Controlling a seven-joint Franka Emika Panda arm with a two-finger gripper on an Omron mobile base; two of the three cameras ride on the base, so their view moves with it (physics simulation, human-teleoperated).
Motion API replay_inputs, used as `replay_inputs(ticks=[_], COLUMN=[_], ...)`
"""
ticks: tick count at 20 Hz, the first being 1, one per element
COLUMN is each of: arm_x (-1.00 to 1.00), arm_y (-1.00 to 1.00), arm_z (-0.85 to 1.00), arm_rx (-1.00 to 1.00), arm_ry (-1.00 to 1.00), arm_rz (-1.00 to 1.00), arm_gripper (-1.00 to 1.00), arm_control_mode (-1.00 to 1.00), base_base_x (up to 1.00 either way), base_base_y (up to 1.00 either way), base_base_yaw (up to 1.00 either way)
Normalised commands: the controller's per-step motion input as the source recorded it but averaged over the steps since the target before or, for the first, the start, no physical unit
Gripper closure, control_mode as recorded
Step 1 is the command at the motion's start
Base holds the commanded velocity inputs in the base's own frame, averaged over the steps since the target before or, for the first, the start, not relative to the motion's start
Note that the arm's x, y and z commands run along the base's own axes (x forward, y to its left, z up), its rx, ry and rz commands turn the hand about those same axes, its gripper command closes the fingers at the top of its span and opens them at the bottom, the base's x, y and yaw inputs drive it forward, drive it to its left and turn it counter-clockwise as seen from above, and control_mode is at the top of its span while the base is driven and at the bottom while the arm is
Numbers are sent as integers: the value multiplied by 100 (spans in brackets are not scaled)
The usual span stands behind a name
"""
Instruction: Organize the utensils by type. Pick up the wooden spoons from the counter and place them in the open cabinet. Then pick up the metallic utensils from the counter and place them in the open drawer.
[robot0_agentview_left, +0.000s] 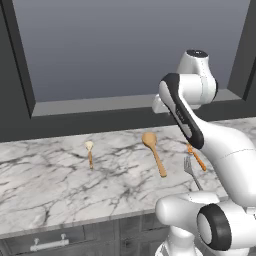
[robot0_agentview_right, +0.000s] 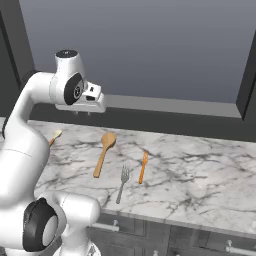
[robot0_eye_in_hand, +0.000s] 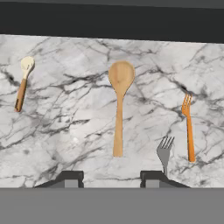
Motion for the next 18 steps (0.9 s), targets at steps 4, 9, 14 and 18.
replay_inputs(ticks=[4, 9, 14, 18], arm_x=[-3, -2, 11, 21], arm_y=[-2, -5, -1, 0], arm_z=[-20, -70, -68, -53], arm_rx=[0, -4, -3, 0], arm_ry=[2, 7, 2, 11], arm_rz=[0, 0, -2, -1], arm_gripper=[-100, -100, -100, -100], arm_control_mode=[-100, -100, -100, -100], base_base_x=[0, 0, 0, 0], base_base_y=[0, 0, 0, 0], base_base_yaw=[0, 0, 0, 0])
